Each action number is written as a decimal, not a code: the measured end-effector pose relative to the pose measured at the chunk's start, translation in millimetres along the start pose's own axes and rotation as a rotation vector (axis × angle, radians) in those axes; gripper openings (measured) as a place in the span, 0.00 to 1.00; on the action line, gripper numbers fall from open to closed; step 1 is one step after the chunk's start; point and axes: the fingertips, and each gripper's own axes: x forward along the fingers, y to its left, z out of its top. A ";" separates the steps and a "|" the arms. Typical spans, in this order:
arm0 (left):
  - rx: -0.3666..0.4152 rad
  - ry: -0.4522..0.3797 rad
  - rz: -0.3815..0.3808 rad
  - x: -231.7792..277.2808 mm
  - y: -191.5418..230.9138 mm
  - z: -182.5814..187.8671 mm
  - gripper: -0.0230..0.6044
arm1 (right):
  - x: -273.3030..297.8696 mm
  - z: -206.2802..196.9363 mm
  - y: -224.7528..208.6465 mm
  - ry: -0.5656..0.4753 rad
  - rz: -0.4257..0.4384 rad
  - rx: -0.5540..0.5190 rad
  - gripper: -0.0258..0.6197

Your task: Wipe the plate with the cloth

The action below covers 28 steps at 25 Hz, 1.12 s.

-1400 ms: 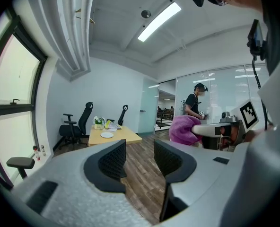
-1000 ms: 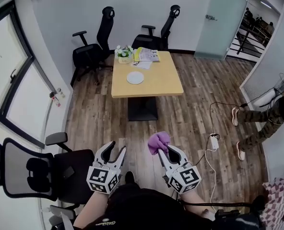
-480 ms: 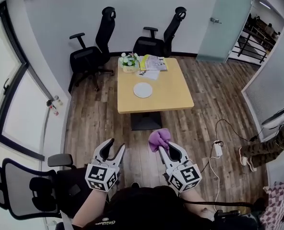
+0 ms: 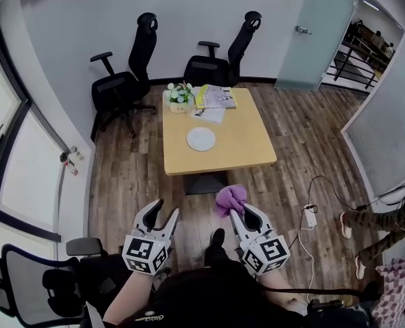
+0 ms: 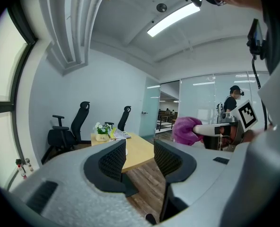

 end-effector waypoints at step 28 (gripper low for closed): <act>0.002 -0.014 0.087 254.4 41.7 70.0 0.33 | 182.4 62.4 -197.7 -0.005 0.145 -0.015 0.16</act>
